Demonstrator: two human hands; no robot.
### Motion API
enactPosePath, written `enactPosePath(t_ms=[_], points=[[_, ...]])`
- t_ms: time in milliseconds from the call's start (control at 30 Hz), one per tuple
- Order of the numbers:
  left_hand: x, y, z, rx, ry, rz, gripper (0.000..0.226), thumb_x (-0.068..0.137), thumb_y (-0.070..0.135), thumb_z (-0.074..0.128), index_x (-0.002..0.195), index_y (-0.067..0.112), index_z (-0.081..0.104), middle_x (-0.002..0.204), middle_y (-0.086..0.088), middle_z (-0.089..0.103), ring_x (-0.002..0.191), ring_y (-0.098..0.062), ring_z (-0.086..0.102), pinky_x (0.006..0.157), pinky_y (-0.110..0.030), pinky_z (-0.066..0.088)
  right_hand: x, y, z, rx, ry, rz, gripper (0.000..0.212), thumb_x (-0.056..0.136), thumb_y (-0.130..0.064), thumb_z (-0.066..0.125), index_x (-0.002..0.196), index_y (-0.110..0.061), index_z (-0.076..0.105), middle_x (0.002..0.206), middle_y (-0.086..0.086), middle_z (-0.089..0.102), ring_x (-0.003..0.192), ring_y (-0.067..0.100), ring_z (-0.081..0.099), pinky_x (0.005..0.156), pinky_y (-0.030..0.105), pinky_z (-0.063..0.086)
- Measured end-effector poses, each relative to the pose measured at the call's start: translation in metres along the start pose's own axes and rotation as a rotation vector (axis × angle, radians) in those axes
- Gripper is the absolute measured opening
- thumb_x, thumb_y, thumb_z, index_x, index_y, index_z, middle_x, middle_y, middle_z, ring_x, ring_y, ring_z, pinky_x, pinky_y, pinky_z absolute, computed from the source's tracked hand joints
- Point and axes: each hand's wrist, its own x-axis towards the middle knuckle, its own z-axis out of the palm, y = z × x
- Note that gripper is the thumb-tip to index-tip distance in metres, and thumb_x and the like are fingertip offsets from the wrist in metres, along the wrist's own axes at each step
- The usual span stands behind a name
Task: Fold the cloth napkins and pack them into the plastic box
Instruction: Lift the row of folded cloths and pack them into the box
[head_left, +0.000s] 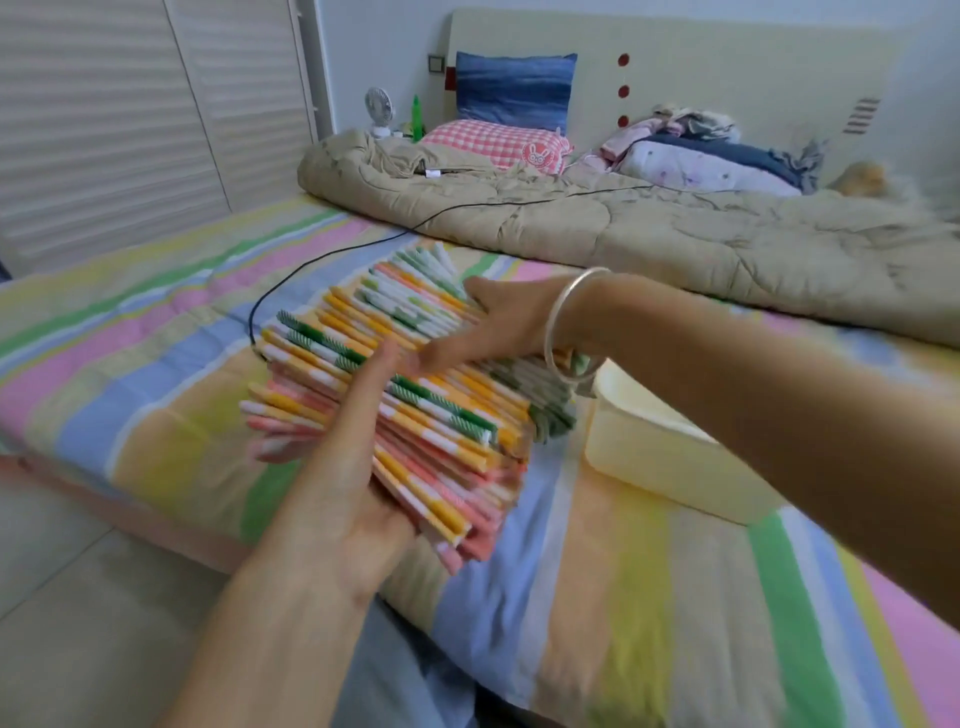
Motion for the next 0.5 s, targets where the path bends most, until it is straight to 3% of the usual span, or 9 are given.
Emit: enactPosePath(t_ms=[100, 167, 233, 300, 400, 500], points=[[0.003, 0.002, 0.044, -0.005, -0.134, 0.041, 0.047, 0.093, 0.053, 0.054, 0.096, 0.013, 0.08, 0.105, -0.014, 0.075, 0.098, -0.032, 0.072, 0.1, -0.063, 0.046, -0.029, 0.002, -0.055, -0.055, 0.073, 0.024, 0.114, 0.051, -0.079, 0.069, 0.146, -0.034, 0.025, 0.138, -0.003, 0.046, 0.117, 0.026, 0.054, 0.102, 0.044, 0.045], [0.006, -0.005, 0.079, 0.025, -0.218, 0.041, 0.054, 0.096, 0.053, 0.05, 0.073, 0.016, 0.081, 0.093, -0.011, 0.077, 0.081, -0.028, 0.074, 0.093, -0.058, 0.052, -0.048, 0.019, -0.082, -0.081, 0.133, 0.074, 0.114, 0.044, -0.076, 0.07, 0.142, -0.037, 0.028, 0.13, -0.002, 0.05, 0.108, 0.024, 0.06, 0.095, 0.042, 0.05], [0.011, -0.018, 0.112, 0.061, -0.278, 0.023, 0.057, 0.096, 0.053, 0.048, 0.065, 0.016, 0.079, 0.082, -0.011, 0.075, 0.065, -0.028, 0.07, 0.077, -0.049, 0.054, -0.067, 0.045, -0.102, -0.092, 0.187, 0.117, 0.108, 0.037, -0.075, 0.071, 0.131, -0.036, 0.033, 0.126, -0.001, 0.055, 0.103, 0.023, 0.064, 0.092, 0.043, 0.053], [0.019, -0.039, 0.14, 0.055, -0.282, -0.008, 0.052, 0.089, 0.056, 0.056, 0.086, 0.008, 0.077, 0.087, -0.019, 0.073, 0.065, -0.034, 0.066, 0.064, -0.045, 0.053, -0.085, 0.073, -0.115, -0.088, 0.213, 0.15, 0.107, 0.036, -0.074, 0.073, 0.127, -0.035, 0.033, 0.123, -0.001, 0.057, 0.102, 0.022, 0.064, 0.09, 0.043, 0.054], [0.031, -0.082, 0.159, 0.002, -0.279, -0.099, 0.091, 0.062, 0.064, 0.07, 0.126, -0.001, 0.062, 0.121, -0.033, 0.062, 0.08, -0.04, 0.059, 0.057, -0.042, 0.05, -0.101, 0.118, -0.115, -0.047, 0.241, 0.193, 0.102, 0.044, -0.069, 0.074, 0.13, -0.033, 0.034, 0.122, -0.005, 0.055, 0.102, 0.016, 0.06, 0.089, 0.036, 0.052], [0.041, -0.131, 0.162, -0.008, -0.173, -0.2, 0.1, 0.055, 0.062, 0.075, 0.133, 0.002, 0.058, 0.134, -0.032, 0.055, 0.091, -0.045, 0.056, 0.057, -0.039, 0.049, -0.102, 0.159, -0.091, 0.022, 0.206, 0.216, 0.096, 0.057, -0.064, 0.078, 0.135, -0.034, 0.03, 0.127, -0.005, 0.053, 0.108, 0.017, 0.058, 0.095, 0.04, 0.051]])
